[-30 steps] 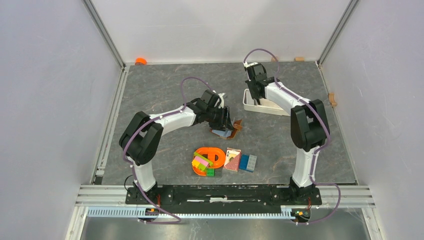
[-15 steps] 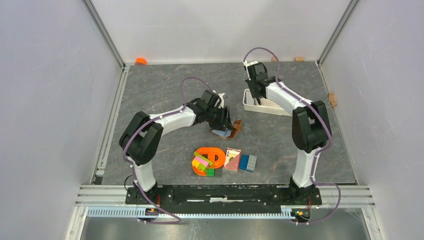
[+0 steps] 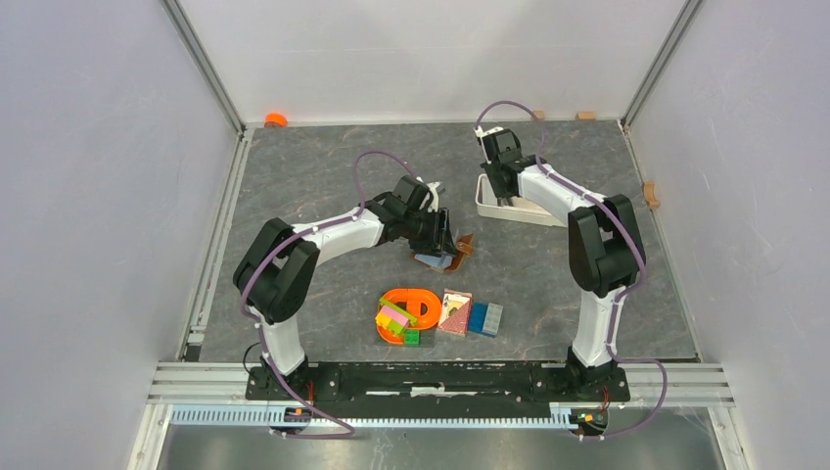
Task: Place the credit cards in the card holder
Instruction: Pick up the credit card from the storage box.
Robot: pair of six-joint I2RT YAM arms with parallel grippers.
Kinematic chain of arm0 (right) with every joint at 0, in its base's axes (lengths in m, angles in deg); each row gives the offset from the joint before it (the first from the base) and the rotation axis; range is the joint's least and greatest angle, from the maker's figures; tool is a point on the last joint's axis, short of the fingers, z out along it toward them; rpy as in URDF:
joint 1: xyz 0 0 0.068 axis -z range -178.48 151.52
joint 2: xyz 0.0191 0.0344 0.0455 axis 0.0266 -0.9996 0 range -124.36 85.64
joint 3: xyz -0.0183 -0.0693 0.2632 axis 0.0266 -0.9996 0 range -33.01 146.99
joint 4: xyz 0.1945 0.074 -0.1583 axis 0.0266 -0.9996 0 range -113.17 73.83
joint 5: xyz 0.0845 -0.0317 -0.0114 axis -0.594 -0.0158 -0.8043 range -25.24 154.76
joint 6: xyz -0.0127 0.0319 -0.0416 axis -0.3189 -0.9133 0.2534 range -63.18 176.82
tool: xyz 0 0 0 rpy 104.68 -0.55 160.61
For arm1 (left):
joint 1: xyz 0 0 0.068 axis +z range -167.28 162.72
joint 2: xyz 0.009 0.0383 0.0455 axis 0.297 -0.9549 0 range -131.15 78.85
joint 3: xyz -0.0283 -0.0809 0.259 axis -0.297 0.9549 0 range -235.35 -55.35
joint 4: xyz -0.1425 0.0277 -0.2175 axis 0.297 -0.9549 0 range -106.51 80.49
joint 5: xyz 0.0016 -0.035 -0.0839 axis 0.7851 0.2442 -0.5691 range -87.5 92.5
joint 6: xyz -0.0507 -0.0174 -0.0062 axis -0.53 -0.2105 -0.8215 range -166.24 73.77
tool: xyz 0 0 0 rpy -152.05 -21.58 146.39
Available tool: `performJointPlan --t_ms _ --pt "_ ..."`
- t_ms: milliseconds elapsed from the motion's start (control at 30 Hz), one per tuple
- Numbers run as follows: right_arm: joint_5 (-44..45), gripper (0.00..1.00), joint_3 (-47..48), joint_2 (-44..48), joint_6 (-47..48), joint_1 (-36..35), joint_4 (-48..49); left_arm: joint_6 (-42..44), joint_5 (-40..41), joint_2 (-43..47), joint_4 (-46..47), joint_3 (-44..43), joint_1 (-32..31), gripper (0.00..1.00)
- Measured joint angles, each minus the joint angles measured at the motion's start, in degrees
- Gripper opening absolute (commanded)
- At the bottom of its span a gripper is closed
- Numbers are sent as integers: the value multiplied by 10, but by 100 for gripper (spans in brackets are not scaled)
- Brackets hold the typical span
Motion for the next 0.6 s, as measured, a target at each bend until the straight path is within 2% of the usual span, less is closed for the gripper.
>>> performJointPlan --t_ms 600 --pt "36 18 -8 -9 27 0 7 0 0 0 0 0 0 55"
